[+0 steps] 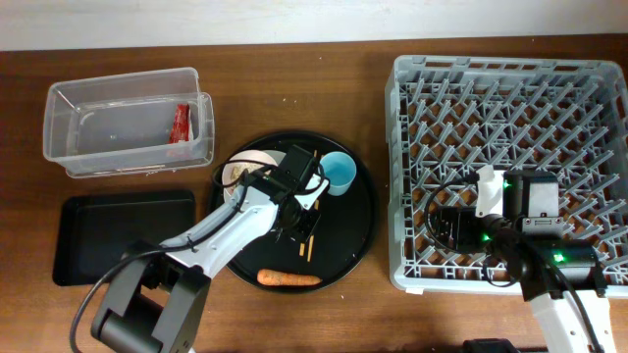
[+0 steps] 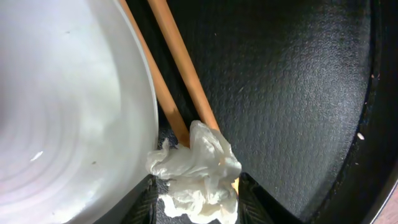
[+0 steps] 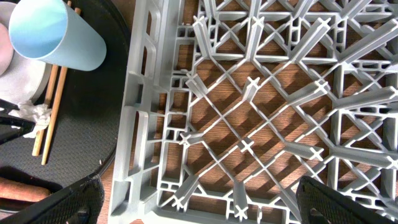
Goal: Sort waste into correct bins and load items into the dishwasher rack
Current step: 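Grasp the white tissue beside the plate with the left gripper, then drop the tissue into the clear plastic bin with the left gripper, then grasp the rim of the pink food bowl with the left gripper, then carry the pink bowl over the black tray and tip out the food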
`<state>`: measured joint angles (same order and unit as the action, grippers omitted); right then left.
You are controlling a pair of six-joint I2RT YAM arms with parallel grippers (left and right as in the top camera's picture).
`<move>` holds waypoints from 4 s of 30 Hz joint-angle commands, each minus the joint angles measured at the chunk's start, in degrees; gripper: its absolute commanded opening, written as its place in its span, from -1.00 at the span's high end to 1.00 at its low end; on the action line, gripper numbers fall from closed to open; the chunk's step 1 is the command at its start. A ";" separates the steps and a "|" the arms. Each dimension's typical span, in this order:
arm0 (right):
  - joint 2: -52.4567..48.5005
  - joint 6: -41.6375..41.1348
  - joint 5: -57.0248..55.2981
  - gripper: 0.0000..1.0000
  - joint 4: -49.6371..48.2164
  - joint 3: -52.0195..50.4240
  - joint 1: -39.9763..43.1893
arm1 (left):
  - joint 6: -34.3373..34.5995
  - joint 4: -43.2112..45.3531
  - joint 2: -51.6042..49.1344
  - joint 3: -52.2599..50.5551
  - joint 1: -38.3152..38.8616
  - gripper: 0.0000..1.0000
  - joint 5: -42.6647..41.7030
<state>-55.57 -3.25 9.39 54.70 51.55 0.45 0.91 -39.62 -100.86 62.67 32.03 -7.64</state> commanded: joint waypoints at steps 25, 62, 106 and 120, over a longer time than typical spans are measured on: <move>0.17 -0.22 0.52 -0.97 -0.02 0.79 0.33 | -0.44 2.86 12.48 11.15 -25.40 0.92 18.12; 0.17 -0.22 0.52 -0.96 -0.02 0.79 0.33 | -2.73 3.76 4.11 11.43 -22.51 -0.40 -7.54; 0.17 -0.22 0.52 -0.96 0.20 0.79 0.33 | 10.45 -21.62 -4.63 21.16 -13.09 1.00 6.67; 0.17 -0.20 0.50 -0.96 0.48 0.79 0.33 | 9.62 -18.25 5.09 7.65 -38.84 0.99 -4.79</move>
<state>-55.57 -3.20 9.39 55.29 51.55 0.45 10.76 -60.80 -96.49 73.97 -1.91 -4.86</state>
